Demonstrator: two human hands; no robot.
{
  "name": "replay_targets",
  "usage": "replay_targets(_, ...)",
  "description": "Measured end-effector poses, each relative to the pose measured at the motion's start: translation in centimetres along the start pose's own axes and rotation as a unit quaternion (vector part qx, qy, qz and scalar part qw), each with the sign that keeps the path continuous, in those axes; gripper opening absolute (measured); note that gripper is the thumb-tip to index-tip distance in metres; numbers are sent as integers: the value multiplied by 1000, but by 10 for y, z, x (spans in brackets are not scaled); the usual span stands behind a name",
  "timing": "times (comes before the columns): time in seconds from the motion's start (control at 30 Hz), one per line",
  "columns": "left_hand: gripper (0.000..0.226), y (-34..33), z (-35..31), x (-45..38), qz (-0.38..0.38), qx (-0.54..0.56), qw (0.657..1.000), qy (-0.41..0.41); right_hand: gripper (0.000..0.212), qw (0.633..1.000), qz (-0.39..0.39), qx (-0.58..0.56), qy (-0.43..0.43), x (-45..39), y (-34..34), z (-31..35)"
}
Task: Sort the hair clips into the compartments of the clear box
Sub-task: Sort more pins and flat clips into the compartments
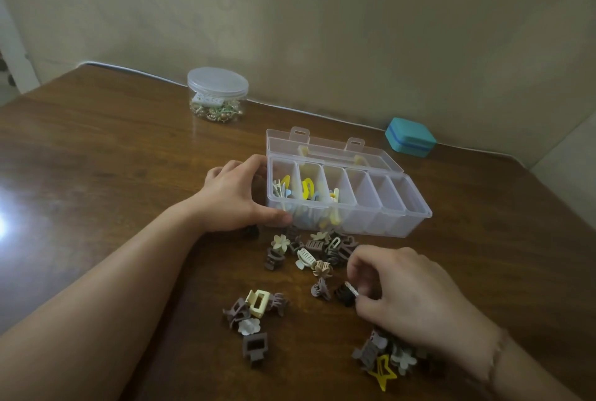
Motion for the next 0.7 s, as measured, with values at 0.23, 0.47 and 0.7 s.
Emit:
replay_targets(0.23, 109, 1, -1, 1, -2, -2, 1000, -3, 20, 985, -4, -169, -21, -22, 29, -5)
replay_targets(0.47, 101, 2, -3, 2, -9, -1, 1000, -2, 19, 916, -73, -391, -40, -95, 68, 7)
replay_targets(0.7, 100, 2, -3, 2, -9, 0, 1000, -1, 13, 960, -158, -231, 29, -70, 63, -2)
Point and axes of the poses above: each hand's wrist, its own x-axis away from the middle knuckle, its own y-axis out of the back of the hand, z = x × y, the point moved 4 cm from there along -x, towards the middle knuckle, and after that the axes turned 12 degrees about -y, right-handed, at the moved point
